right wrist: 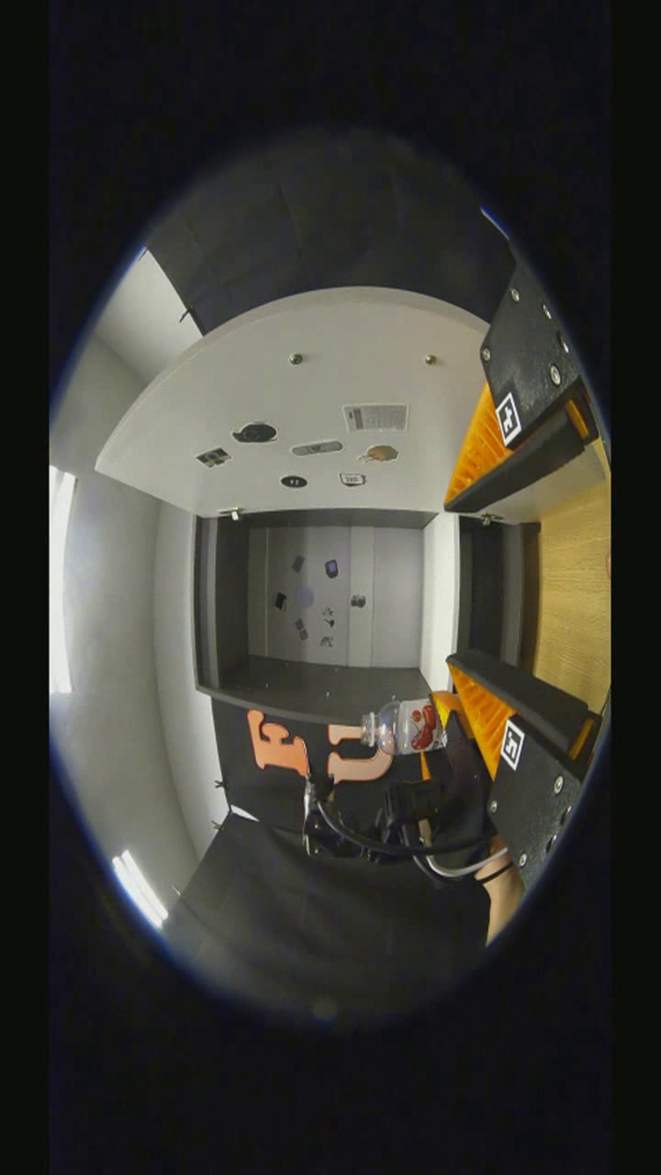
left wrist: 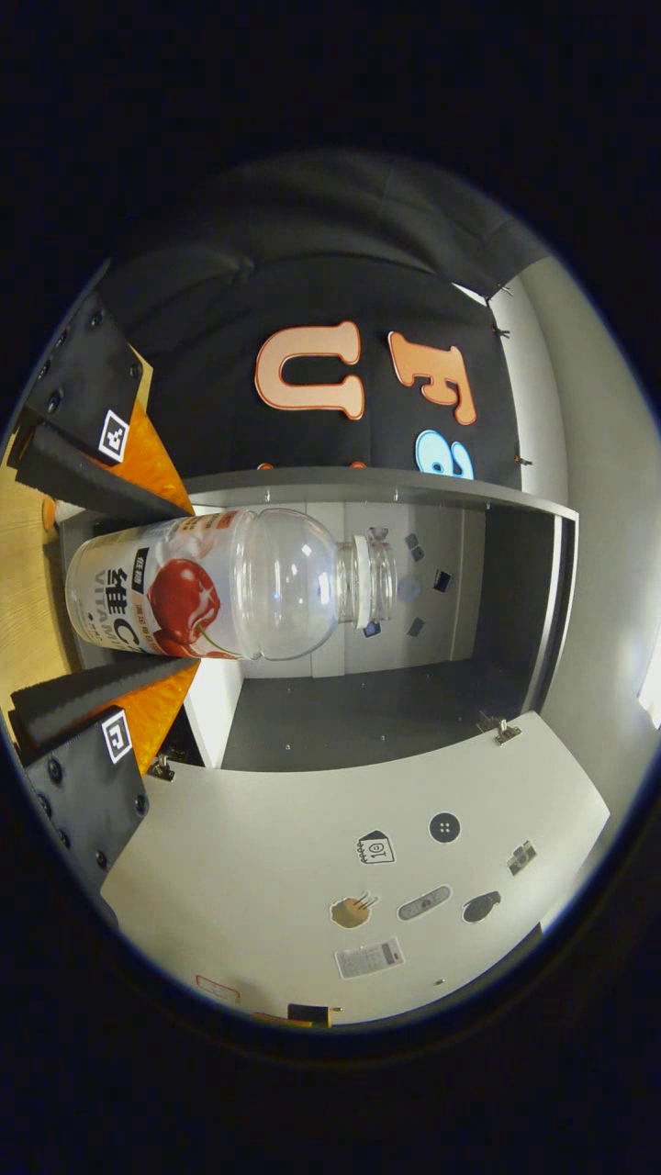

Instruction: Open the cabinet door with the right hand, grasp the bottle in the cabinet with the left hand and place it on the coaster, then close the cabinet door with the right hand.

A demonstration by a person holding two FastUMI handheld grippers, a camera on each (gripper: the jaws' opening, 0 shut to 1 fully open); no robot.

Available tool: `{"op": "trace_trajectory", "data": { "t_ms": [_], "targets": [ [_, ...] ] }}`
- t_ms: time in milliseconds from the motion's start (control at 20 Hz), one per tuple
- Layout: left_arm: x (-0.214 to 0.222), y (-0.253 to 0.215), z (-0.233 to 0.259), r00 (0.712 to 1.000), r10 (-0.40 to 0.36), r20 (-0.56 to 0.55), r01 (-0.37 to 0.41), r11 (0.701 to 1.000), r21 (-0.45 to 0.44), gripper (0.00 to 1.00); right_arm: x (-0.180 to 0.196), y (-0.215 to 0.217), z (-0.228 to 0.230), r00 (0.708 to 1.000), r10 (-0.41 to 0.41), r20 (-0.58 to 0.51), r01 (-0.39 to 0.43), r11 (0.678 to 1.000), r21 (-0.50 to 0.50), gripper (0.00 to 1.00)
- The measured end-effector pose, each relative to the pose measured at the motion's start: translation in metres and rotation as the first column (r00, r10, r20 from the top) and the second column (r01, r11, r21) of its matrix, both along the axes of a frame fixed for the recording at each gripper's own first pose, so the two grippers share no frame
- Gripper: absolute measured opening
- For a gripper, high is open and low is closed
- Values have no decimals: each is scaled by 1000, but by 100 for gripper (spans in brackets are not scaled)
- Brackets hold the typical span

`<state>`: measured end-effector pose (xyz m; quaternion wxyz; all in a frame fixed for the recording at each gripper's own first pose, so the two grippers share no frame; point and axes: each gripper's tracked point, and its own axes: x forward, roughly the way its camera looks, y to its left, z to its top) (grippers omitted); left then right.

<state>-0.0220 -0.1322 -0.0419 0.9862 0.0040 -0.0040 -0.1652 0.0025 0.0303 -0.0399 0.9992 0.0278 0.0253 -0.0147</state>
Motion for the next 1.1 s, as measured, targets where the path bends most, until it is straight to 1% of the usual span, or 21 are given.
{"op": "trace_trajectory", "data": {
  "t_ms": [50, 250, 300, 350, 400, 450, 600, 700, 850, 1100],
  "targets": [
    [-7, 7, -3, 1000, 9, 5, -9, 1000, 3, 83, -1, 3, -2, 1000, 9, -8, -9, 1000, 8, 93],
    [-26, 34, -27, 998, 51, 38, -51, 999, -10, 83, 3, 26, -6, 998, 61, -11, -61, 998, 30, 93],
    [-30, 41, -35, 997, 62, 44, -62, 998, 0, 84, 6, 32, -6, 998, 70, -11, -69, 997, 25, 93],
    [-34, 46, -43, 997, 67, 48, -68, 998, 9, 83, 10, 39, -6, 997, 78, -10, -78, 997, 19, 93],
    [-38, 50, -53, 997, 67, 46, -68, 997, 26, 84, 14, 45, -6, 997, 83, -8, -83, 996, 16, 93],
    [-43, 53, -63, 997, 60, 38, -62, 997, 40, 84, 17, 53, -8, 996, 88, -7, -88, 996, 15, 93],
    [-57, 59, -100, 1000, 25, 11, -26, 999, 44, 83, 26, 73, -13, 994, 108, -5, -108, 994, 13, 93],
    [-63, 68, -132, 999, 24, -23, -23, 998, 56, 83, 30, 85, -18, 993, 115, -22, -115, 993, 7, 93],
    [-69, 88, -177, 995, 58, -85, -51, 995, 82, 83, 40, 99, -24, 992, 118, -47, -118, 993, -7, 93],
    [-75, 113, -225, 990, 80, -118, -69, 994, 90, 83, 48, 117, -40, 992, 100, -78, -103, 994, -46, 93]
  ]
}}
